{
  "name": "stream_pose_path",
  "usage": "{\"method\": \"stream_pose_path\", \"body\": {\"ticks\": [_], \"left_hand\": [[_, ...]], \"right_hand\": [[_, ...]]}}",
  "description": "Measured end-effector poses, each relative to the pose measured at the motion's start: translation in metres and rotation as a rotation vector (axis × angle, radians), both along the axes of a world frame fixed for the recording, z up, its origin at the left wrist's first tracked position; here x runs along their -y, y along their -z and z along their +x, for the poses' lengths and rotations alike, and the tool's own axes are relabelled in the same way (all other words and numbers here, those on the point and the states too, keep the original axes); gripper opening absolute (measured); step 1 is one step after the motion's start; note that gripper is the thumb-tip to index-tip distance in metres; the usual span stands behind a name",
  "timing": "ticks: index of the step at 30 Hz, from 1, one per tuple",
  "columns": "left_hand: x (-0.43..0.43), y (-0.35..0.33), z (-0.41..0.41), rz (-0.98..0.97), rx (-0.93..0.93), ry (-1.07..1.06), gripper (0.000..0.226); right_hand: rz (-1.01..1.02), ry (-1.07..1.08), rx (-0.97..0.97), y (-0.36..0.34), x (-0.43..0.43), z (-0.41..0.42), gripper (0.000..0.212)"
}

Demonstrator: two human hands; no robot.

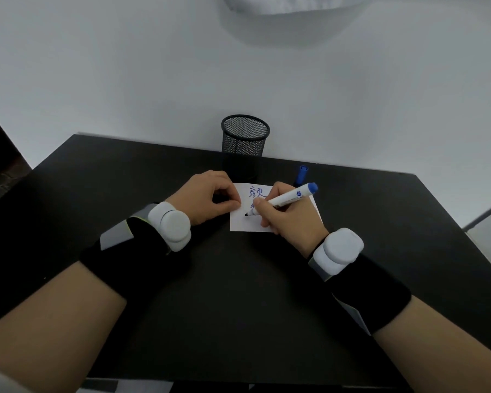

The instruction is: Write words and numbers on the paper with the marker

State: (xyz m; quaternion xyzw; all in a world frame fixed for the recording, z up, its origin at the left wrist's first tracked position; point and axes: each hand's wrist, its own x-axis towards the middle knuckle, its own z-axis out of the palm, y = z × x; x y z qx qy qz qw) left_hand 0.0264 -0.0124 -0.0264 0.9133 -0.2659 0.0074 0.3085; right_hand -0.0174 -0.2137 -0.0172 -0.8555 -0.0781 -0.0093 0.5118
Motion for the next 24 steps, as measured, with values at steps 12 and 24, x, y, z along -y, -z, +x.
{"method": "stream_pose_path", "body": {"ticks": [12, 24], "left_hand": [[0.0002, -0.0004, -0.0008, 0.006, 0.005, -0.001, 0.007], [0.0003, -0.0009, -0.0006, 0.009, 0.002, -0.004, 0.007]], "right_hand": [[-0.025, -0.029, 0.021, 0.0004, -0.0013, -0.0001, 0.020], [0.004, -0.046, 0.033, -0.0017, -0.0023, -0.0037, 0.022]]}}
